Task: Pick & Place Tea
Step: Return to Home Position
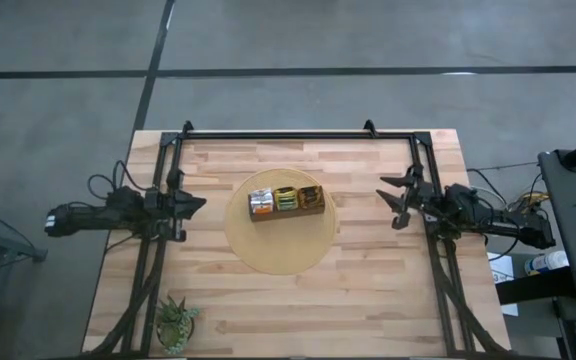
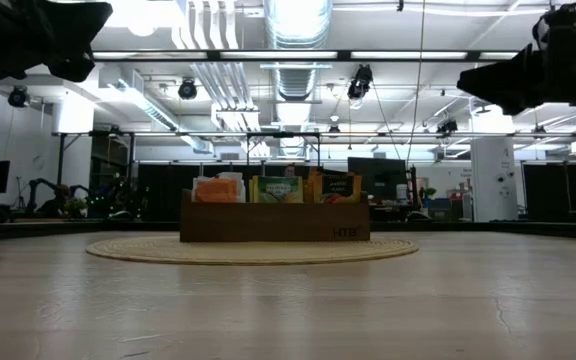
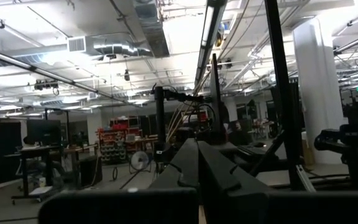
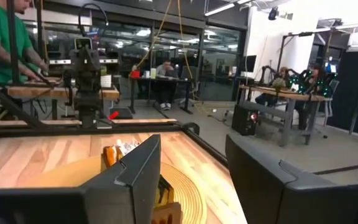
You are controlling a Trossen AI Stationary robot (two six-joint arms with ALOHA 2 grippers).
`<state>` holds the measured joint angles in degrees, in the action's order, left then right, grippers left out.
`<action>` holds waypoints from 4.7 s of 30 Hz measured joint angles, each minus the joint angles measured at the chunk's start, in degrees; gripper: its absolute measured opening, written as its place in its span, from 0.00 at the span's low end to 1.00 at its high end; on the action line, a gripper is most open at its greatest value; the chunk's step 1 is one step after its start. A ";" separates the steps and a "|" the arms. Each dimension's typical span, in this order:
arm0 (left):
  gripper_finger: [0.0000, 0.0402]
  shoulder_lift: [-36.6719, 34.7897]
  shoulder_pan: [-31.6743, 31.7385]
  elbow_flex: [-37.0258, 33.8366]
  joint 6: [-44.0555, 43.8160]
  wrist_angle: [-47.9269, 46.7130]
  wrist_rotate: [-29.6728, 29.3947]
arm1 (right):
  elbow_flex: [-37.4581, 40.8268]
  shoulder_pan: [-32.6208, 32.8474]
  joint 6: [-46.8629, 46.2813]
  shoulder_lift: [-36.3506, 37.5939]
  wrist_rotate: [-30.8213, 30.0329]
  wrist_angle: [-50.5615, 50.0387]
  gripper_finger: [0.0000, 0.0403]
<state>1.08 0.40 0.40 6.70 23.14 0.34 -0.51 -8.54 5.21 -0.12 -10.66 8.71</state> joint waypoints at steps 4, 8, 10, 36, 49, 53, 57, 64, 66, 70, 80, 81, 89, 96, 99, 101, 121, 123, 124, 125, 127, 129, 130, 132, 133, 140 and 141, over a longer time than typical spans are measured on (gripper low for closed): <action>0.00 0.00 0.00 0.00 -0.07 -0.04 0.00 | -0.02 0.00 0.81 0.00 0.01 0.45 0.44; 0.00 0.00 0.00 -0.01 -0.06 -0.04 0.00 | -0.04 0.00 0.75 -0.01 0.02 -4.05 0.45; 0.00 0.00 0.00 -0.02 -0.06 -0.04 0.00 | -0.04 0.00 0.84 -0.15 0.10 -6.71 0.45; 0.00 0.04 0.00 -0.04 -0.06 -0.09 0.02 | -0.07 0.02 -2.12 -1.95 0.74 -4.69 0.45; 0.00 0.04 0.00 -0.04 -0.07 -0.07 0.02 | -0.02 0.04 -9.13 -1.88 -8.90 -5.62 0.45; 0.00 0.04 0.00 -0.04 -0.05 -0.07 0.04 | -0.04 0.04 -8.89 -1.86 -10.37 -5.59 0.44; 0.00 0.04 0.00 -0.04 -0.06 -0.07 0.02 | -0.04 0.04 -9.41 -1.73 -11.11 -5.55 0.44; 0.00 0.04 0.00 -0.04 -0.06 -0.07 0.02 | -0.04 0.04 -9.73 -1.81 -12.01 -5.53 0.45; 0.00 0.04 0.00 -0.04 -0.07 -0.07 0.02 | -0.04 0.02 -9.92 -1.81 -12.37 -5.38 0.45; 0.00 0.04 -0.02 -0.04 -0.04 -0.07 0.02 | -0.04 0.04 -10.92 -1.81 -13.42 -5.46 0.44; 0.00 0.10 -0.01 -0.04 -0.04 -0.05 0.02 | 0.01 0.02 -7.46 -3.45 -8.41 -5.34 0.45; 0.00 0.15 -0.01 -0.04 -0.07 -0.07 0.02 | 0.02 0.02 -6.51 -3.34 -5.18 -4.91 0.44; 0.00 0.24 0.00 -0.04 -0.05 -0.08 0.02 | 0.00 0.02 1.17 -3.32 21.34 -0.94 0.44; 0.00 0.24 0.00 -0.04 -0.05 -0.07 0.02 | 0.00 0.02 -0.46 -3.37 13.67 -1.99 0.45; 0.00 0.24 -0.01 -0.04 -0.07 -0.07 0.02 | 0.00 0.02 -0.24 -3.37 13.64 -2.80 0.45; 0.00 0.24 -0.01 -0.04 -0.06 -0.08 0.02 | 0.00 0.02 0.23 -3.35 14.50 -3.65 0.44; 0.00 0.25 0.00 -0.04 -0.06 -0.07 0.02 | 0.00 0.02 2.50 -3.37 22.71 -4.24 0.44; 0.00 0.26 0.00 -0.04 -0.04 -0.07 0.02 | 0.00 0.02 2.45 -3.37 22.71 -4.22 0.44; 0.00 0.24 -0.02 -0.04 -0.05 -0.09 0.02 | 0.00 0.02 2.44 -3.37 22.71 -4.22 0.44; 0.00 0.26 0.00 -0.06 -0.04 -0.07 0.02 | 0.00 0.02 2.45 -3.37 22.71 -4.22 0.45; 0.00 0.25 0.00 -0.07 -0.07 -0.08 0.02 | 0.00 0.02 2.48 -3.37 22.70 -4.22 0.45; 0.00 0.26 -0.01 -0.04 -0.05 -0.08 0.02 | 0.00 0.02 2.35 -3.37 22.69 -4.20 0.45; 0.00 0.25 -0.01 -0.04 -0.07 -0.09 0.02 | 0.00 0.02 2.32 -3.37 22.69 -4.20 0.44; 0.00 0.25 -0.01 -0.04 -0.04 -0.07 0.02 | 0.00 0.02 2.30 -3.37 22.69 -4.20 0.44; 0.00 0.26 0.00 -0.04 -0.04 -0.08 0.02 | 0.00 0.02 2.29 -3.37 22.69 -4.17 0.44; 0.00 0.26 0.00 -0.04 -0.07 -0.09 0.02 | 0.00 0.02 2.29 -3.37 22.69 -4.15 0.45; 0.00 0.26 -0.01 -0.04 -0.07 -0.07 0.02 | 0.00 0.02 2.29 -3.37 22.69 -4.15 0.45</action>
<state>1.34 0.40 0.36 6.63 23.07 0.36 -0.51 -8.51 7.51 -3.49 12.03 4.56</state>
